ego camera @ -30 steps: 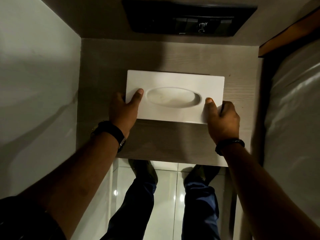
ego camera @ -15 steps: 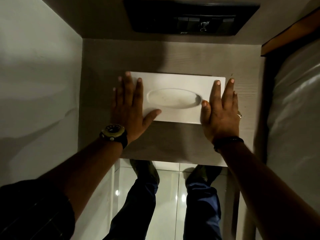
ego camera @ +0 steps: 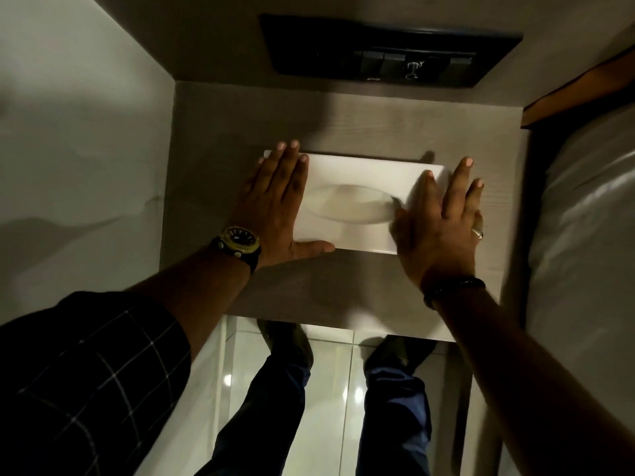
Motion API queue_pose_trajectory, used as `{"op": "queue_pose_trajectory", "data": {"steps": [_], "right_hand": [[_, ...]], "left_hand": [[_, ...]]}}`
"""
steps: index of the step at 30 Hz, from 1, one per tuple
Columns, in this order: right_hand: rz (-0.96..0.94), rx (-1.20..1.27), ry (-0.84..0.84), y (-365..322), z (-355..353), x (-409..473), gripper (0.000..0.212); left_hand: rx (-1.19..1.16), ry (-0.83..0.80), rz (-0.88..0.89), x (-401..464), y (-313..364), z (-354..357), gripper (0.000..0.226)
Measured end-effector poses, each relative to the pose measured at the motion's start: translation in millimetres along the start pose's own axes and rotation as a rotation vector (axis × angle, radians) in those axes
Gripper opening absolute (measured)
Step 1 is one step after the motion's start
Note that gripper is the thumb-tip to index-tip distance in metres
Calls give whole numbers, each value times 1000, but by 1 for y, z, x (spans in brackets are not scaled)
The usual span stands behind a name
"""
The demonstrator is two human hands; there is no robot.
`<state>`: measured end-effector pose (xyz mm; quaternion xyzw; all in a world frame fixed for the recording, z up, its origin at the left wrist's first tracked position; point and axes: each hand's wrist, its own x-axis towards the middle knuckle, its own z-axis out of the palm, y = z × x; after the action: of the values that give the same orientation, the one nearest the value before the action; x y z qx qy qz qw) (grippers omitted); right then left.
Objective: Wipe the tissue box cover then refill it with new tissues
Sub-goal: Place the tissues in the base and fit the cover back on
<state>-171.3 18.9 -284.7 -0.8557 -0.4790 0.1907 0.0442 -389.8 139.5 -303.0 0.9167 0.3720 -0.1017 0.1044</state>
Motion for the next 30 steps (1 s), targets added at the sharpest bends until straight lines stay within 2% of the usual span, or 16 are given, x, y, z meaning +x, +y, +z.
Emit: {"op": "queue_pose_trajectory", "data": {"steps": [3, 6, 8, 13, 17, 20, 22, 26, 29, 30], "right_hand": [[-116, 34, 111, -33, -6, 7, 36], [-177, -28, -33, -59, 0, 21, 20], [-195, -91, -99, -63, 3, 32, 22], [-344, -273, -143, -65, 5, 54, 33], [-429, -231, -137, -70, 7, 60, 46], [-511, -192, -162, -71, 5, 63, 66], [-576, -195, -196, -70, 3, 66, 70], [-627, -155, -217, -65, -2, 71, 51], [-712, -102, -160, -62, -4, 69, 22], [-735, -113, -142, -63, -3, 69, 21]], "left_hand": [[-34, 3, -28, 0, 3, 1, 129], [-61, 19, -63, 0, 4, 0, 131], [-64, 49, -57, 0, 4, 0, 130], [-61, 63, -45, 0, 2, 0, 129], [-68, 77, -43, -1, 1, 0, 128], [-67, 89, -44, -1, 1, 1, 127], [-64, 93, -45, -1, 1, 1, 127], [-66, 101, -41, -1, 1, 1, 127], [-74, 125, -37, -1, 1, 2, 126], [-72, 132, -37, -1, 1, 3, 126]]}}
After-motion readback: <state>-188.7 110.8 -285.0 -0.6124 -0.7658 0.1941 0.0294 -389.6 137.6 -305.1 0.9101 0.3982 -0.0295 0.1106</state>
